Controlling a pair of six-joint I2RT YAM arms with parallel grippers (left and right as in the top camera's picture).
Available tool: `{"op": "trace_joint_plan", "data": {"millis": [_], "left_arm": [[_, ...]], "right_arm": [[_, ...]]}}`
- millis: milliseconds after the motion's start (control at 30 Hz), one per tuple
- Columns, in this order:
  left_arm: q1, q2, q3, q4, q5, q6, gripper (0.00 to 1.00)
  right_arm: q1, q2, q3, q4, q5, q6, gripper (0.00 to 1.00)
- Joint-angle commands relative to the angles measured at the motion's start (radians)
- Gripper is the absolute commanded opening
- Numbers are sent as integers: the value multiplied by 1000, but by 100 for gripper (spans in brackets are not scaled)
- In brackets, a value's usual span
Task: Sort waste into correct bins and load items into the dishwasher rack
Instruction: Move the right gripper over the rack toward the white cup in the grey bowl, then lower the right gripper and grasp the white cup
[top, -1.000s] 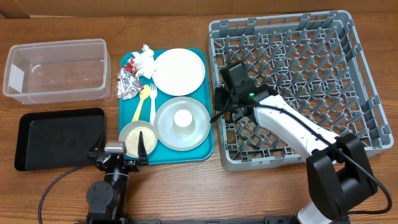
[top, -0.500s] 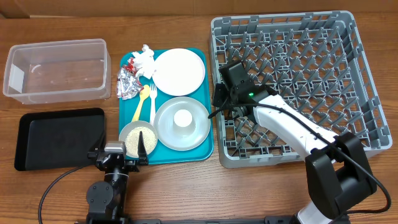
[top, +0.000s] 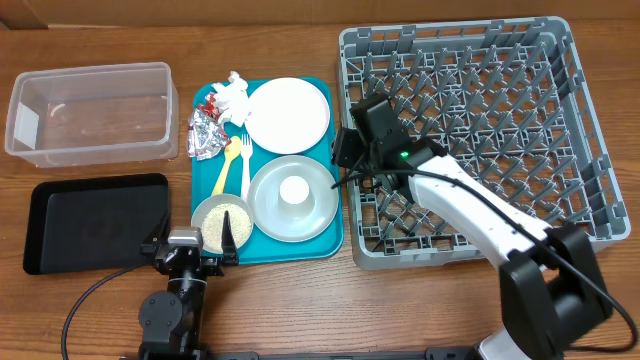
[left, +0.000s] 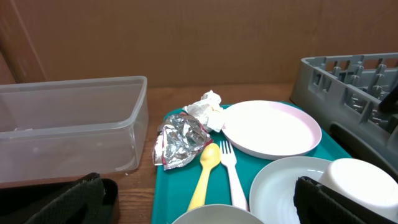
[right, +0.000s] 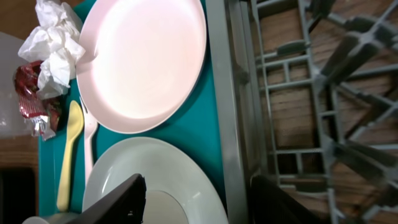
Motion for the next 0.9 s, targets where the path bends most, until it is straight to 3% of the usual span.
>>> {"op": "trace_joint_plan", "data": {"millis": [0, 100, 300, 500, 667, 867], "left_arm": [[3, -8, -3, 3, 5, 9, 100], [3, -8, -3, 2, 5, 9, 100], [3, -8, -3, 3, 5, 9, 100], [3, -8, -3, 2, 5, 9, 100], [3, -8, -3, 2, 5, 9, 100], [3, -8, -3, 3, 5, 9, 100]], "right_arm": [[24, -126, 25, -2, -84, -156, 57], [53, -159, 25, -50, -125, -242, 61], [205, -159, 25, -170, -162, -447, 58], [299, -150, 25, -127, -2, -536, 78], [298, -97, 37, -130, 3, -607, 80], [257, -15, 287, -387, -10, -594, 84]]}}
